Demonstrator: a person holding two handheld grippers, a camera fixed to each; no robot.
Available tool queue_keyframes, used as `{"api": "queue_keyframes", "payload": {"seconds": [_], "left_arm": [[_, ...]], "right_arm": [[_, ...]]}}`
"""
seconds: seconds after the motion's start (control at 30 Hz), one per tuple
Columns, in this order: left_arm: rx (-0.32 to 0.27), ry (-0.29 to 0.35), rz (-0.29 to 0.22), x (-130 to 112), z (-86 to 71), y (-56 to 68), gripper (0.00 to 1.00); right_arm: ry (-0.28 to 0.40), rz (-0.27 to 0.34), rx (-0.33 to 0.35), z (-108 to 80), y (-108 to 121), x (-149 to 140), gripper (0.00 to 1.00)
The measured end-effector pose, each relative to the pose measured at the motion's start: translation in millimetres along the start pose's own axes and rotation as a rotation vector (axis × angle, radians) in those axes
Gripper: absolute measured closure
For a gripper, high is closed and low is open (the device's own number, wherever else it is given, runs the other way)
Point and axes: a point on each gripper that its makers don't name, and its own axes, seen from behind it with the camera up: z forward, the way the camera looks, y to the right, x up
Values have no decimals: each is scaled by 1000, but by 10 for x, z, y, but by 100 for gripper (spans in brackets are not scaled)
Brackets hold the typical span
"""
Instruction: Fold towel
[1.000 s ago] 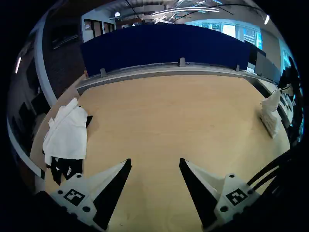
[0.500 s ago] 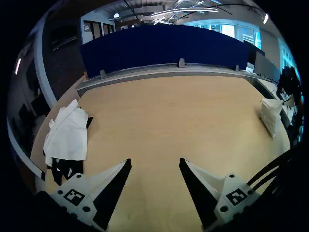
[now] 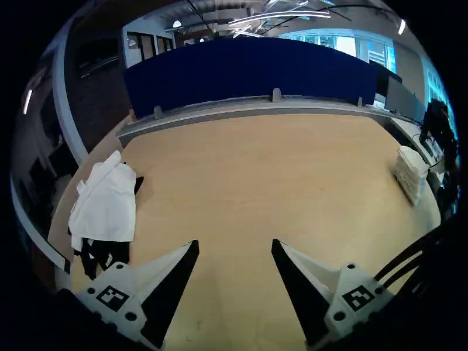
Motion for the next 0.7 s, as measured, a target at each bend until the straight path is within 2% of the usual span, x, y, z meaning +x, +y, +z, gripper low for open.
{"api": "queue_keyframes", "payload": {"seconds": [0.37,0.57,0.7], "left_arm": [[2,0,12,-10,-23,17,8],[4,1,14,-2,-23,18,8],[4,1,12,-4,-23,8,8]], "right_arm": [[-19,58,-11,121,11,-237,96],[-15,102,-14,202,7,-273,95],[-10,110,-16,185,3,-276,95]]}}
